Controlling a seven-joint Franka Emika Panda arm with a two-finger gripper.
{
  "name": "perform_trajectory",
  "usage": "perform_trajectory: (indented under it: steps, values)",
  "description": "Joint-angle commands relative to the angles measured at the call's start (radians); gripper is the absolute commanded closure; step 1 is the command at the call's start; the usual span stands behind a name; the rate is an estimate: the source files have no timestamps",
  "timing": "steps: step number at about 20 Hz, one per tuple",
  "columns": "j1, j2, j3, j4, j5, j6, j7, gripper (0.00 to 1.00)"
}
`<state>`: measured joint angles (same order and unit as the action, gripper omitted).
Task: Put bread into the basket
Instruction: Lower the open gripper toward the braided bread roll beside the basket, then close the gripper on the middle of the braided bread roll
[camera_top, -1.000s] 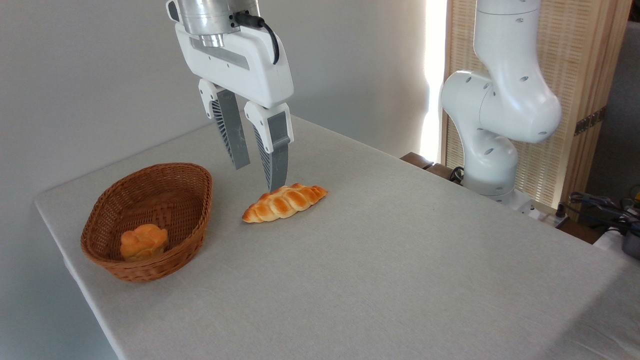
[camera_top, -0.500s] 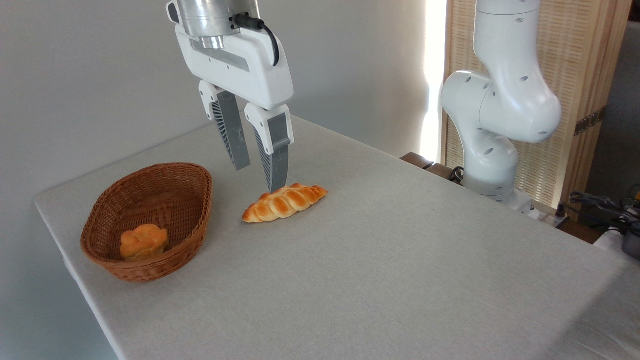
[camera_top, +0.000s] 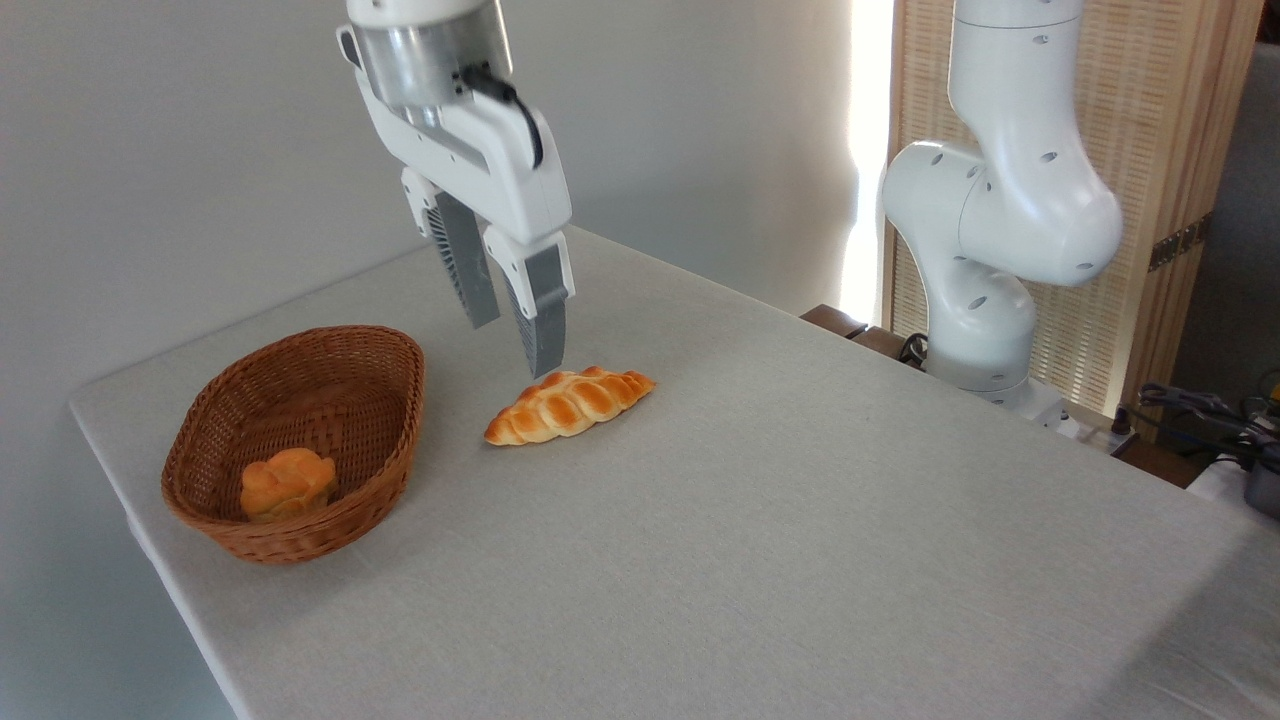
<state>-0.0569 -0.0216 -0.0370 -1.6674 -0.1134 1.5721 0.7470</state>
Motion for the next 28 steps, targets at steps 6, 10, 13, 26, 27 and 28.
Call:
perform_trajectory:
  steps: [6,10,13,26,27,28]
  values:
    - [0.002,-0.077,-0.179,-0.313,-0.088,0.133,-0.043,0.00]
    - [0.000,-0.055,-0.238,-0.377,-0.086,0.196,-0.043,0.00]
    - [-0.009,-0.049,-0.248,-0.420,-0.086,0.264,-0.044,0.00]
    - [-0.018,-0.017,-0.276,-0.466,-0.084,0.371,-0.046,0.00]
    - [-0.020,-0.011,-0.276,-0.477,-0.081,0.373,-0.046,0.00]
    - [-0.021,-0.011,-0.276,-0.485,-0.078,0.378,-0.046,0.00]
